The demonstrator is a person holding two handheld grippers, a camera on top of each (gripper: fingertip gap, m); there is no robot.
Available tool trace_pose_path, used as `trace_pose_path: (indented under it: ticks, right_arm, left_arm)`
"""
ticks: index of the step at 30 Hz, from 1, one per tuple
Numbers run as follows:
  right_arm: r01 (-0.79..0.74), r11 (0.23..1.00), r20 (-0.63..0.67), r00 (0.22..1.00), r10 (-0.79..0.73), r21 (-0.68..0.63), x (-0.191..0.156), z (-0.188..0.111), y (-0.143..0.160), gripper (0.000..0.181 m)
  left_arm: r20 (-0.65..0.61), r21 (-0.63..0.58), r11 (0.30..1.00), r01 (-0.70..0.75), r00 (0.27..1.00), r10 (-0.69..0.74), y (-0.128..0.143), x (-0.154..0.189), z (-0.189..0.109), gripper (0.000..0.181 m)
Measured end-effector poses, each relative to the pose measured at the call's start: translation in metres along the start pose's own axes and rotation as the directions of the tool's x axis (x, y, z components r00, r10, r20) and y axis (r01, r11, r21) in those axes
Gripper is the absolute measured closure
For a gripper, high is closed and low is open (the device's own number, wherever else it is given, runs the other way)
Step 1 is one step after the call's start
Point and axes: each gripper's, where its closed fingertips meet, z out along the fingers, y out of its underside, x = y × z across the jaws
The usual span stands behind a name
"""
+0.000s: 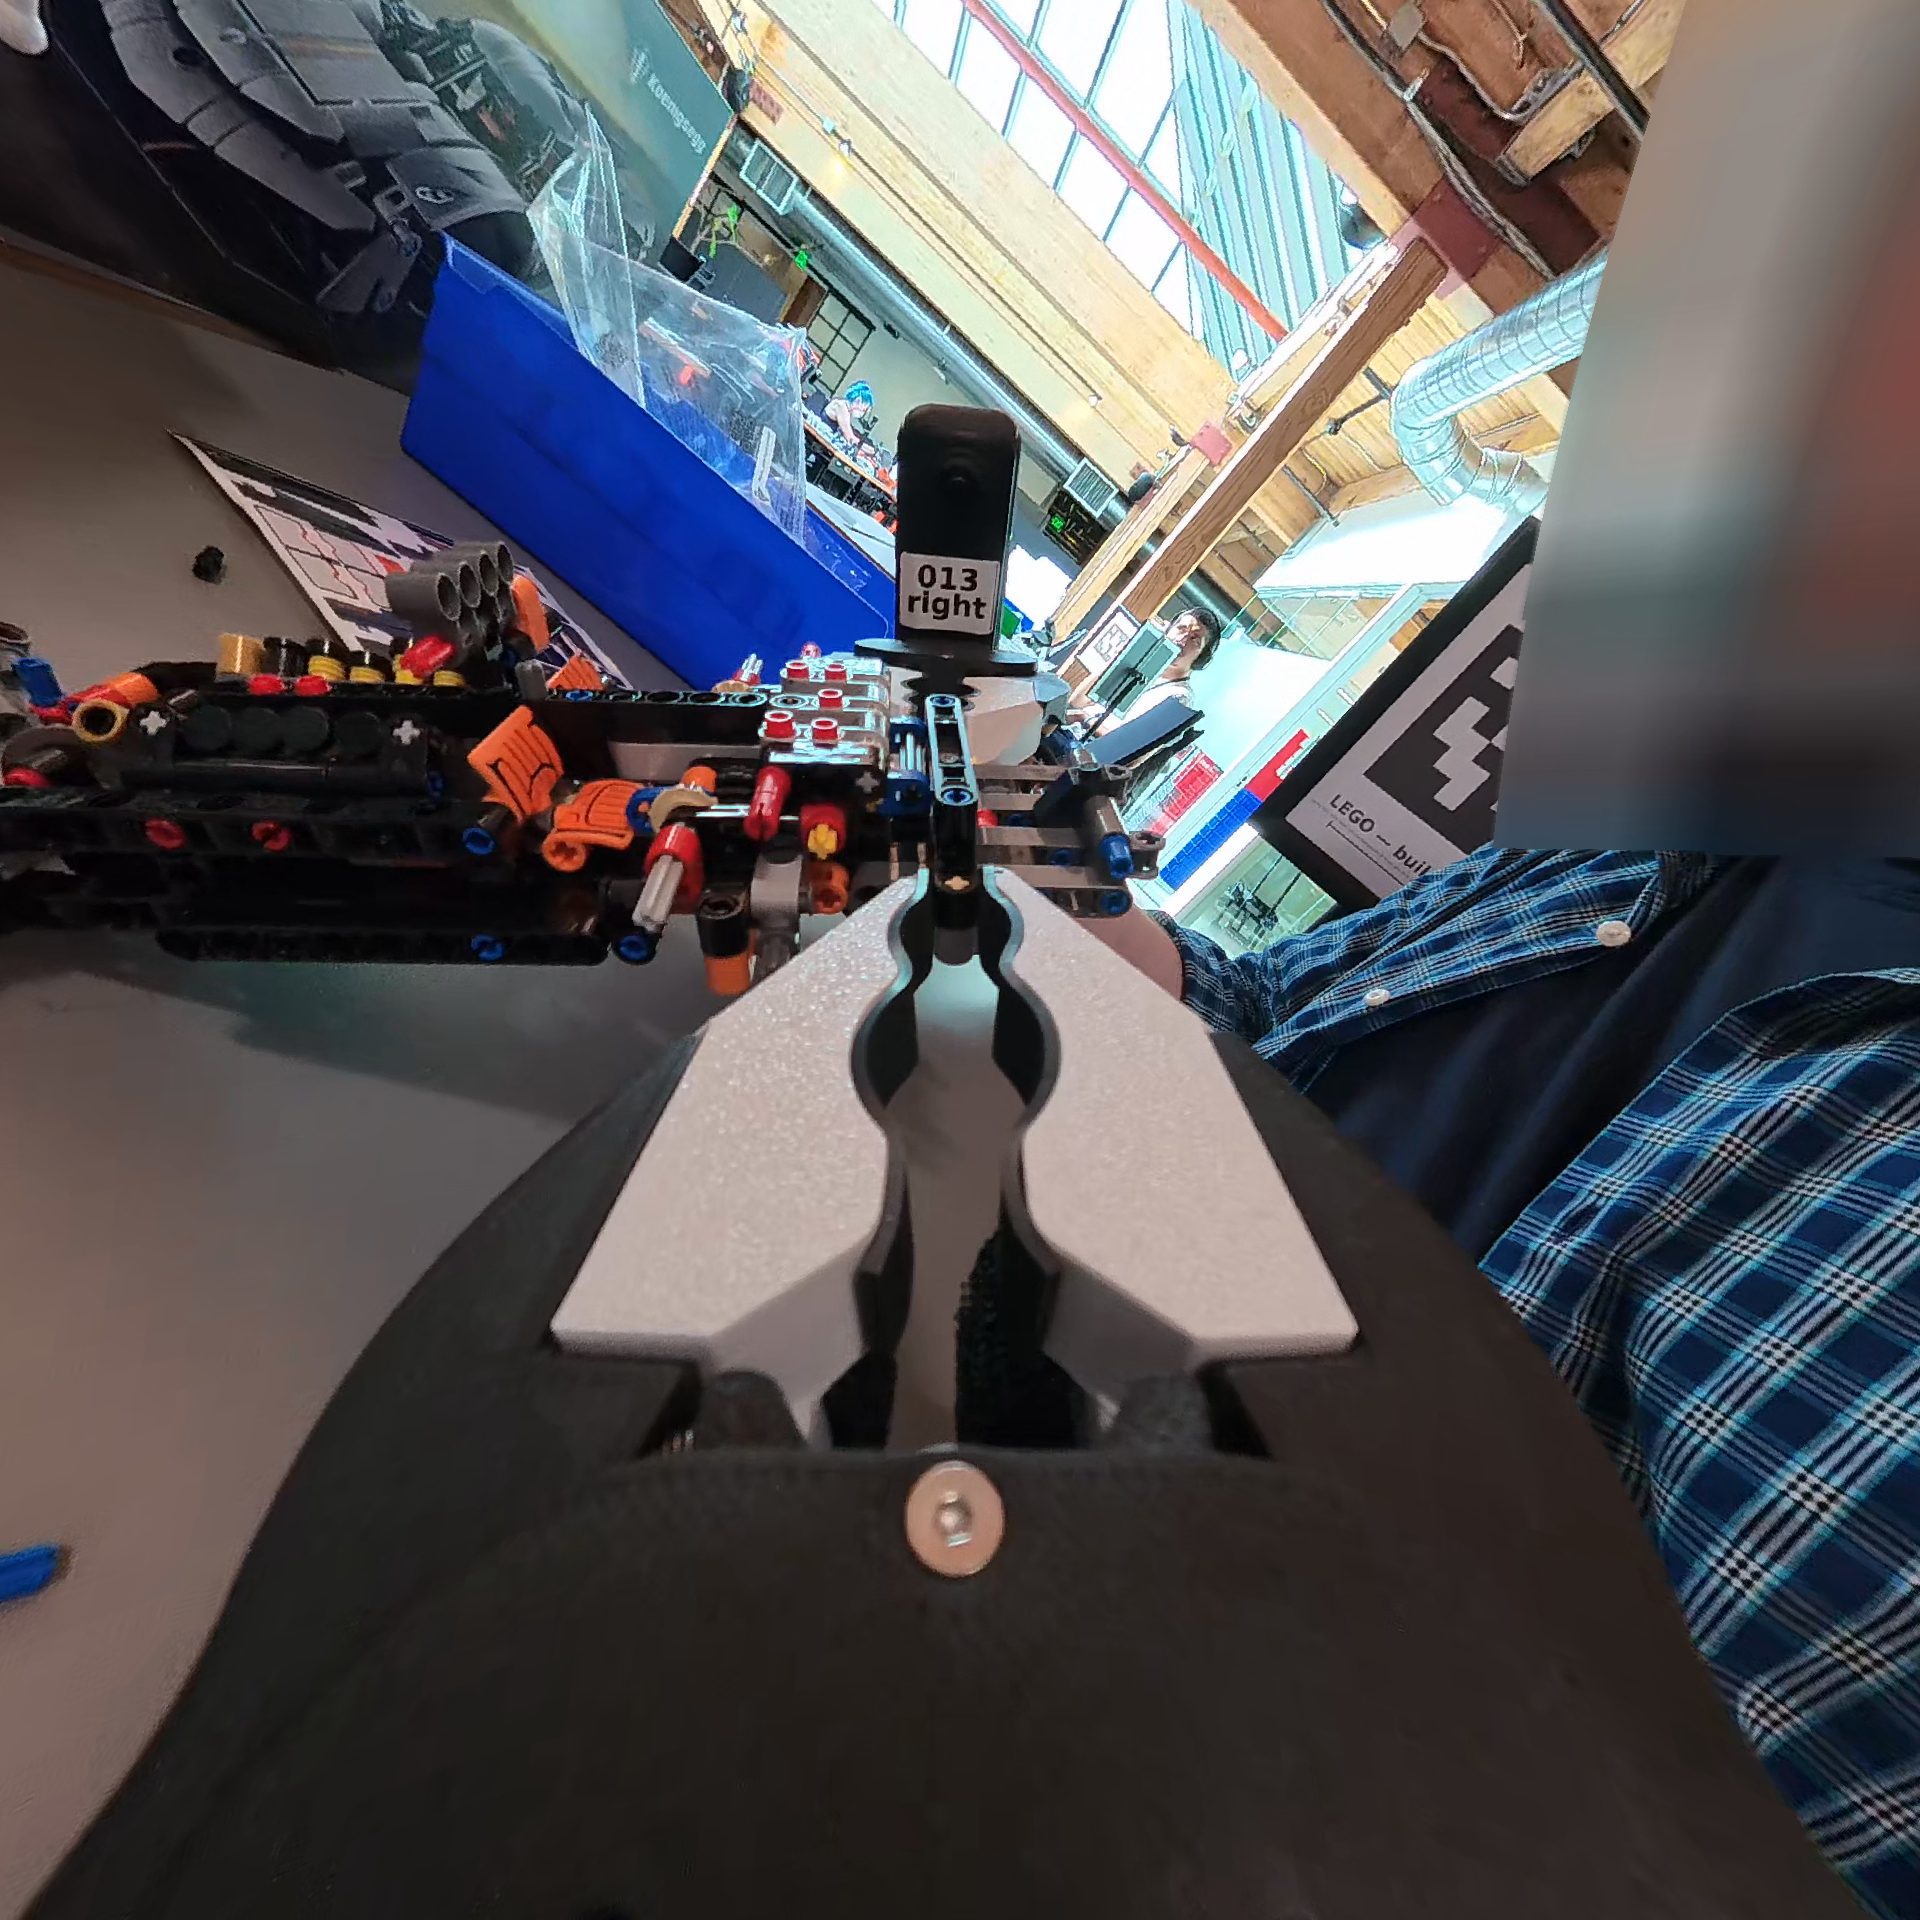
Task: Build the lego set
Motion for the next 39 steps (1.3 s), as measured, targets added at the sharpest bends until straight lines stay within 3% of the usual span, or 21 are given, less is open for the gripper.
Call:
trace_pose_path:
  ticks: [12,39]
  right_arm:
    - [0.071,0.997,-0.064,0.995,-0.074,-0.036,0.004,-0.007,0.0,0.171]
    - [-0.028,1.0,0.004,1.0,0.028,0.003,0.002,0.0,0.001,0.176]
  left_arm:
    - [0.016,0.025,1.0,0.015,1.0,-0.016,-0.004,-0.004,-0.003,0.175]
    - [0.015,0.003,1.0,0.019,1.0,-0.02,0.0,-0.005,0.0,0.174]
